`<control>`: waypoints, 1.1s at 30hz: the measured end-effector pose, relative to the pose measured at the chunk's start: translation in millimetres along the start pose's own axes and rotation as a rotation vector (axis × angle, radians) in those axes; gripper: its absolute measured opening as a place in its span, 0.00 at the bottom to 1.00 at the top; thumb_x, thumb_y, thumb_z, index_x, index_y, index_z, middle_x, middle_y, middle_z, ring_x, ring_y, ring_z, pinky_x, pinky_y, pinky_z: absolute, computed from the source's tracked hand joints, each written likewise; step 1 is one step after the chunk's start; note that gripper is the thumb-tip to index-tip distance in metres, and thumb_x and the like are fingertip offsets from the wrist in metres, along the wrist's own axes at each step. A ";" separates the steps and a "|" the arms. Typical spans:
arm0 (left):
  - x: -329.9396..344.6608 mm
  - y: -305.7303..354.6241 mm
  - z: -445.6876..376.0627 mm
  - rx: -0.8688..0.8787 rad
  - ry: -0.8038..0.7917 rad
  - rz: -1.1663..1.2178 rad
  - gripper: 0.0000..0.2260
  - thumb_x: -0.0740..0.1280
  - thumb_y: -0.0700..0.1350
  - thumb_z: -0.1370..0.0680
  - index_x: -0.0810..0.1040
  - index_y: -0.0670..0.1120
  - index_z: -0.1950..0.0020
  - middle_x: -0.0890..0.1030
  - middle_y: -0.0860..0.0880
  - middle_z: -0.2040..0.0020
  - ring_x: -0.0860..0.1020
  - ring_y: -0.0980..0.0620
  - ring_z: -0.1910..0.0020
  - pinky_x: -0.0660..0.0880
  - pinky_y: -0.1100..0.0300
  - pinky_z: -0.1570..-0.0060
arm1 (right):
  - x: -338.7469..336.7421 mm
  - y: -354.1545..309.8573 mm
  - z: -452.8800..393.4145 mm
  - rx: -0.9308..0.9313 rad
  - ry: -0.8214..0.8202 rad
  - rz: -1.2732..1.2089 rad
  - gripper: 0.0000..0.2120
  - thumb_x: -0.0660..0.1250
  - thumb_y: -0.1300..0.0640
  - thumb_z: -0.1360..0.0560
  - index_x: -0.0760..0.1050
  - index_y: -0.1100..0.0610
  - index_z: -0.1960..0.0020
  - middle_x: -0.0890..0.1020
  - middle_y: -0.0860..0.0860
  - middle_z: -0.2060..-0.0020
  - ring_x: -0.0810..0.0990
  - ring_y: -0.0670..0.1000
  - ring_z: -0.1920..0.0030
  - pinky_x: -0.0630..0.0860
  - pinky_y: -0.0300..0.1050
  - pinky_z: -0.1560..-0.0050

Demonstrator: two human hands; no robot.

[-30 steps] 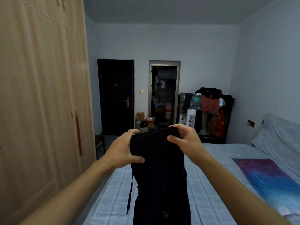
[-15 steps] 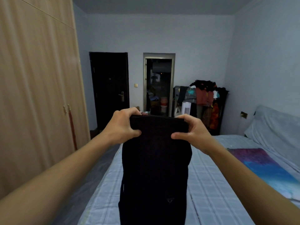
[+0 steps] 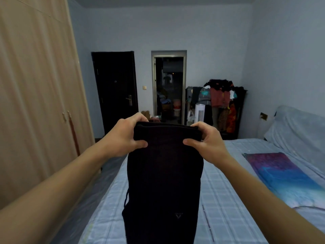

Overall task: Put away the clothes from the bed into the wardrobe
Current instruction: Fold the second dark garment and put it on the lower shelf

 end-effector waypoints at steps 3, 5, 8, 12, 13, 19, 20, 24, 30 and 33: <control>14.9 -9.4 -5.7 -0.055 -0.072 0.012 0.26 0.79 0.35 0.33 0.72 0.56 0.45 0.80 0.53 0.51 0.82 0.57 0.56 0.82 0.58 0.58 | 1.2 17.0 -0.6 0.030 -0.031 0.033 0.13 0.78 0.64 0.32 0.78 0.54 0.53 0.83 0.46 0.60 0.83 0.45 0.56 0.81 0.42 0.54; 24.3 -19.6 -13.2 -0.062 -0.109 0.016 0.26 0.79 0.35 0.34 0.73 0.57 0.45 0.80 0.54 0.51 0.82 0.58 0.55 0.81 0.59 0.60 | 1.0 29.4 -6.2 0.049 -0.058 0.040 0.12 0.78 0.63 0.32 0.78 0.53 0.54 0.83 0.47 0.60 0.84 0.46 0.57 0.82 0.44 0.55; 39.0 -37.4 -29.0 -0.025 -0.136 0.082 0.22 0.79 0.35 0.34 0.76 0.54 0.47 0.81 0.53 0.53 0.83 0.55 0.55 0.81 0.59 0.59 | -1.0 50.3 -17.4 0.069 -0.062 0.015 0.12 0.78 0.64 0.32 0.78 0.55 0.55 0.82 0.49 0.61 0.84 0.49 0.58 0.82 0.46 0.56; 54.2 -80.6 -67.6 -0.042 -0.138 0.202 0.20 0.77 0.34 0.33 0.77 0.50 0.47 0.83 0.50 0.54 0.84 0.51 0.56 0.81 0.58 0.59 | 10.1 84.7 -50.8 0.120 -0.047 0.019 0.11 0.78 0.66 0.32 0.79 0.57 0.54 0.83 0.51 0.60 0.84 0.50 0.58 0.81 0.43 0.57; 55.7 -93.9 -84.8 -0.051 -0.125 0.195 0.19 0.77 0.34 0.33 0.77 0.50 0.48 0.83 0.49 0.55 0.84 0.51 0.56 0.81 0.58 0.59 | 14.2 96.1 -67.9 0.142 -0.036 0.036 0.11 0.78 0.66 0.33 0.79 0.57 0.54 0.83 0.50 0.60 0.84 0.49 0.58 0.81 0.42 0.58; 21.7 -150.5 -231.3 -0.039 0.177 -0.010 0.15 0.76 0.37 0.32 0.76 0.50 0.51 0.82 0.51 0.58 0.81 0.55 0.59 0.73 0.72 0.67 | 29.1 133.3 -217.0 0.139 0.146 0.084 0.12 0.78 0.64 0.32 0.80 0.56 0.51 0.83 0.50 0.57 0.84 0.52 0.54 0.83 0.49 0.52; 8.6 -147.5 -250.4 -0.002 0.242 -0.022 0.14 0.76 0.37 0.31 0.77 0.47 0.49 0.81 0.50 0.56 0.81 0.56 0.59 0.73 0.73 0.66 | 25.6 126.3 -238.9 0.103 0.191 0.070 0.13 0.77 0.64 0.32 0.79 0.57 0.50 0.83 0.51 0.56 0.84 0.52 0.53 0.83 0.49 0.51; -45.6 -115.4 -288.2 0.181 0.429 -0.066 0.16 0.74 0.37 0.28 0.75 0.44 0.43 0.80 0.50 0.53 0.79 0.55 0.55 0.73 0.73 0.59 | 3.8 74.9 -292.8 -0.067 0.299 0.007 0.12 0.77 0.64 0.30 0.79 0.57 0.50 0.84 0.50 0.56 0.85 0.47 0.55 0.82 0.43 0.55; -78.6 -81.2 -278.0 0.241 0.520 -0.099 0.16 0.74 0.37 0.27 0.74 0.44 0.42 0.80 0.50 0.54 0.78 0.61 0.59 0.73 0.74 0.62 | -13.5 23.3 -300.9 -0.200 0.263 -0.003 0.12 0.77 0.64 0.30 0.77 0.56 0.52 0.84 0.56 0.55 0.86 0.54 0.55 0.84 0.53 0.54; -73.2 -71.0 -248.2 0.233 0.528 -0.082 0.16 0.74 0.36 0.27 0.74 0.44 0.44 0.79 0.51 0.55 0.79 0.61 0.59 0.73 0.76 0.62 | -14.6 13.9 -278.2 -0.211 0.220 0.015 0.12 0.76 0.64 0.30 0.77 0.58 0.50 0.83 0.55 0.54 0.85 0.52 0.55 0.84 0.52 0.54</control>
Point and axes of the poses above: each hand's wrist, its own z-axis away from the middle knuckle, its own x-axis out of the palm, y = z × x, the point moved 6 cm from there along -z, towards the middle knuckle
